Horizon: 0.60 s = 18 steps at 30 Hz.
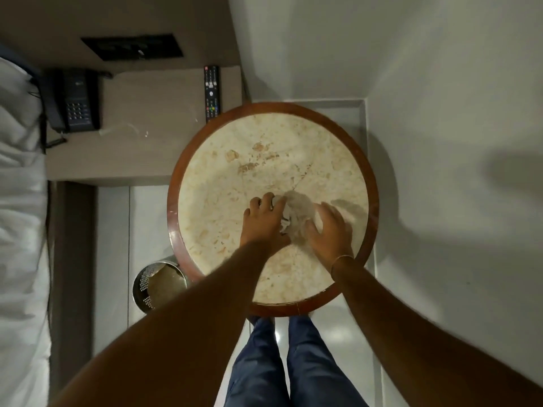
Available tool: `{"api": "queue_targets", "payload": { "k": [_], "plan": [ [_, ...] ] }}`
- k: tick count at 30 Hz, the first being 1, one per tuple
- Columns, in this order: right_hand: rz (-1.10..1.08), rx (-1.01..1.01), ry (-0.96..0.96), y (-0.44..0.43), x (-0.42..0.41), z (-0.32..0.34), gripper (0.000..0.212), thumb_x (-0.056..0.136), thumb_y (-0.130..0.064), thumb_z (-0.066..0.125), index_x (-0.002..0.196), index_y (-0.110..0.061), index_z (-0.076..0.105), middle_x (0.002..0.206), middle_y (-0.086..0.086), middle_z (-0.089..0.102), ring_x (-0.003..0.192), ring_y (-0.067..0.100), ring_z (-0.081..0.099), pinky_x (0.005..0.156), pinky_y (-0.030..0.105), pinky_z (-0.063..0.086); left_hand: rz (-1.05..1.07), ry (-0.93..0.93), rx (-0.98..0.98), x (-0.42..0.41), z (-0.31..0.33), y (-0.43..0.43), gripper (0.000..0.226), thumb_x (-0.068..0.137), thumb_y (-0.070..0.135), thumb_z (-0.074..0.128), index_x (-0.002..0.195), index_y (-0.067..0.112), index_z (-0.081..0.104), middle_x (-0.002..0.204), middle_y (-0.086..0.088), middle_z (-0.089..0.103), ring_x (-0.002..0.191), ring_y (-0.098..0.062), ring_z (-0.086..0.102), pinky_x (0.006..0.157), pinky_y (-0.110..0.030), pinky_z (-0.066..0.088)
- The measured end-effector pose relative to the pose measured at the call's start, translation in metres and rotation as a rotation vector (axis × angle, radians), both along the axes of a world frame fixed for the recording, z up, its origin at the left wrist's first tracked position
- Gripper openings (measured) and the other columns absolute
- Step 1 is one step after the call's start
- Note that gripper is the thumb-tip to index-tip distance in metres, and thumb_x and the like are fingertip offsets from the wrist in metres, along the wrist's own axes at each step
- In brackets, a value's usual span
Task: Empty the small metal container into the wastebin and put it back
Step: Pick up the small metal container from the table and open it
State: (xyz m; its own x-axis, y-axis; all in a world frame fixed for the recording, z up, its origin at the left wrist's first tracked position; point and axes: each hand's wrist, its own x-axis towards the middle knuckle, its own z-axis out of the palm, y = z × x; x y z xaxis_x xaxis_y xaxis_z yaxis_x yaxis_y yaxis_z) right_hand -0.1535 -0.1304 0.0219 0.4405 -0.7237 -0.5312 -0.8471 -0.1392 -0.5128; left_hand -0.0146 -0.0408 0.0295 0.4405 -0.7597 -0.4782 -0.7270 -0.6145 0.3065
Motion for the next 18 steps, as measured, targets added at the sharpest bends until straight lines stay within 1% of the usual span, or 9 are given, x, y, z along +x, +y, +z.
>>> {"api": "queue_targets", "payload": {
  "k": [1,3,4,6,7,9,11,15,18],
  "plan": [
    [-0.096,0.082,-0.053,0.002,0.000,0.005,0.048,0.111,-0.029,0.058,0.156,-0.013,0.055,0.164,0.011,0.055,0.155,0.032,0.046,0.129,0.055,0.033,0.015,0.018,-0.018,-0.004,0.010,-0.001,0.103,0.075,0.047,0.087,0.161,0.022,0.036,0.158,-0.012,0.040,0.140,-0.038,0.040,0.111,-0.052,0.048],
    [-0.322,0.272,-0.176,0.002,0.007,0.033,0.046,0.114,-0.031,0.054,0.154,-0.011,0.058,0.157,0.013,0.062,0.144,0.031,0.058,0.118,0.041,0.045,0.009,0.026,-0.087,-0.008,0.048,-0.005,0.108,0.072,0.045,0.089,0.162,0.023,0.033,0.160,-0.011,0.039,0.143,-0.038,0.038,0.113,-0.055,0.047],
    [-0.469,0.372,-0.235,0.000,0.012,0.048,0.044,0.114,-0.034,0.052,0.150,-0.011,0.062,0.152,0.014,0.066,0.134,0.029,0.064,0.108,0.035,0.050,-0.017,0.014,-0.118,-0.011,0.069,-0.007,0.110,0.072,0.046,0.090,0.163,0.024,0.033,0.161,-0.011,0.039,0.145,-0.038,0.037,0.115,-0.056,0.046],
    [-0.696,0.613,-0.323,-0.003,0.018,0.079,0.045,0.115,-0.044,0.049,0.139,-0.012,0.068,0.140,0.013,0.073,0.113,0.023,0.071,0.087,0.034,0.054,-0.075,-0.024,-0.203,-0.014,0.107,-0.009,0.109,0.073,0.050,0.089,0.163,0.025,0.034,0.163,-0.011,0.040,0.147,-0.037,0.038,0.116,-0.055,0.046],
    [-0.717,0.733,-0.375,-0.005,0.019,0.100,0.051,0.114,-0.052,0.045,0.140,-0.015,0.068,0.137,0.012,0.075,0.113,0.024,0.072,0.085,0.037,0.056,-0.095,-0.047,-0.250,-0.012,0.133,-0.011,0.108,0.074,0.052,0.087,0.164,0.024,0.034,0.164,-0.011,0.041,0.147,-0.037,0.039,0.116,-0.054,0.046],
    [-0.693,0.936,-0.527,-0.006,0.016,0.134,0.066,0.110,-0.067,0.038,0.145,-0.020,0.067,0.139,0.013,0.077,0.125,0.031,0.073,0.100,0.047,0.059,-0.117,-0.064,-0.301,-0.008,0.178,-0.014,0.106,0.076,0.053,0.084,0.165,0.025,0.033,0.163,-0.010,0.040,0.146,-0.035,0.039,0.115,-0.052,0.046],
    [-0.694,1.072,-0.664,-0.008,0.016,0.164,0.071,0.106,-0.073,0.039,0.147,-0.021,0.066,0.142,0.016,0.076,0.131,0.035,0.073,0.106,0.051,0.058,-0.138,-0.081,-0.342,-0.001,0.220,-0.016,0.106,0.076,0.048,0.083,0.166,0.025,0.032,0.162,-0.008,0.040,0.144,-0.033,0.039,0.112,-0.048,0.048],
    [-0.651,1.153,-0.868,-0.012,0.027,0.226,0.071,0.106,-0.070,0.048,0.147,-0.015,0.070,0.150,0.024,0.068,0.136,0.041,0.068,0.102,0.056,0.061,-0.172,-0.126,-0.415,0.012,0.297,-0.018,0.102,0.077,0.047,0.082,0.165,0.024,0.034,0.159,-0.006,0.044,0.141,-0.031,0.042,0.109,-0.047,0.050],
    [-0.654,1.159,-0.971,-0.013,0.043,0.264,0.059,0.103,-0.060,0.058,0.136,-0.017,0.078,0.146,0.023,0.071,0.127,0.040,0.074,0.097,0.057,0.062,-0.205,-0.144,-0.460,0.018,0.339,-0.019,0.099,0.076,0.044,0.082,0.162,0.022,0.040,0.156,-0.006,0.049,0.141,-0.032,0.045,0.107,-0.047,0.052]
  ]
}}
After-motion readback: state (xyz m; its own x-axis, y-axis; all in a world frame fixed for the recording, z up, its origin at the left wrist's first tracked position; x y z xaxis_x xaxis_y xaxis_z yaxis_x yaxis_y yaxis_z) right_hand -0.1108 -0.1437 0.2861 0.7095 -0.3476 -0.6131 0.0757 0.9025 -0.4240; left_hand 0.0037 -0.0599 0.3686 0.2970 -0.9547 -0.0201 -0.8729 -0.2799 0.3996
